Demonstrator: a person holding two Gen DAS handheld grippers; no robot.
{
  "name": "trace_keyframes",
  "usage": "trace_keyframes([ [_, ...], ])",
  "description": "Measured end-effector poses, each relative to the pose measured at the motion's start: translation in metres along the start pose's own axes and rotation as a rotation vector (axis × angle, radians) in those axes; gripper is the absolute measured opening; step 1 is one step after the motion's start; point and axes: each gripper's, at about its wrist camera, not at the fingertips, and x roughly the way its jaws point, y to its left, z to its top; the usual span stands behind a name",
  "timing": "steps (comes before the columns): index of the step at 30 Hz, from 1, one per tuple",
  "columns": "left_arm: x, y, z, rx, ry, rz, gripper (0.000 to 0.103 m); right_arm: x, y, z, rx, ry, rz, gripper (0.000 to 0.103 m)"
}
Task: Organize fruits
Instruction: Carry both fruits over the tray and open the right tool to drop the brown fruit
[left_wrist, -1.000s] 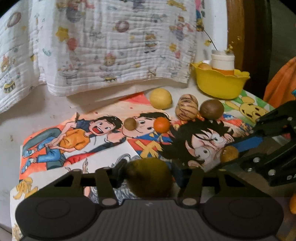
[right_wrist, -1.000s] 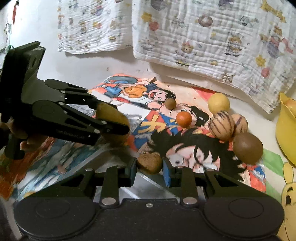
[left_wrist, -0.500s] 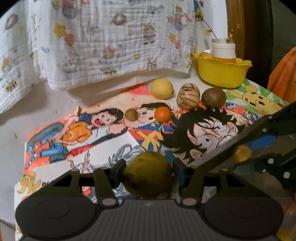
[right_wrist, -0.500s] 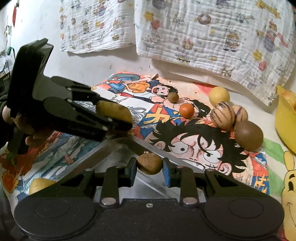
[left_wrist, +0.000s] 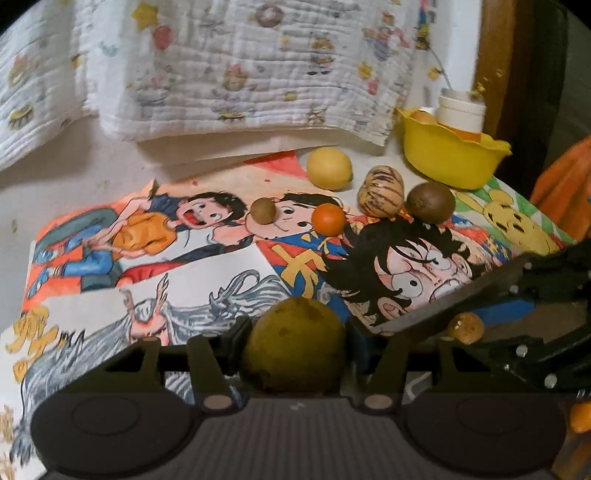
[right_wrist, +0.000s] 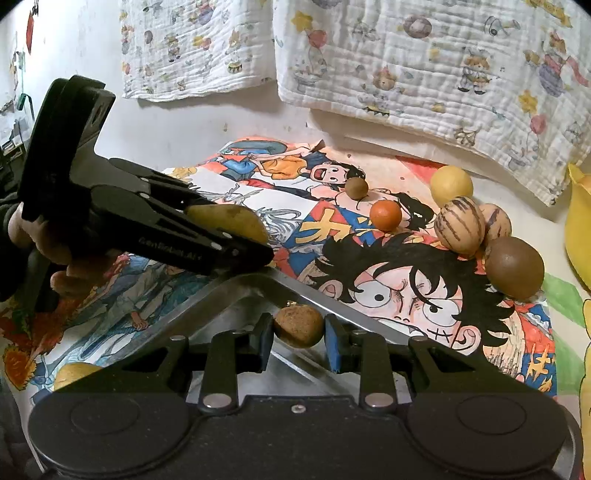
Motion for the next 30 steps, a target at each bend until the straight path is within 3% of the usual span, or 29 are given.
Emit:
trace_keyframes([
  [4,-0.012,-0.003,0.001,-0.035,-0.014,-0.029,0.059,-0.008,0.001,-0.004,0.001,-0.006,0.004,0.032],
  [9,-0.031,-0.026,-0.005,-0.002,-0.015,-0.058,0.059,-0.018,0.002,-0.014,0.012,-0.008,0.001,0.032],
  [16,-0.041,-0.056,-0.016,0.031,0.031,-0.134,0.059,-0.035,0.002,-0.031,0.035,0.019,-0.013,0.032],
  [20,-0.039,-0.061,-0.021,-0.003,0.073,-0.16,0.059,-0.044,0.0,-0.04,0.045,0.037,-0.023,0.032],
  [30,-0.034,-0.07,-0.03,0.003,0.124,-0.131,0.059,-0.055,-0.002,-0.055,0.073,0.055,-0.032,0.032],
])
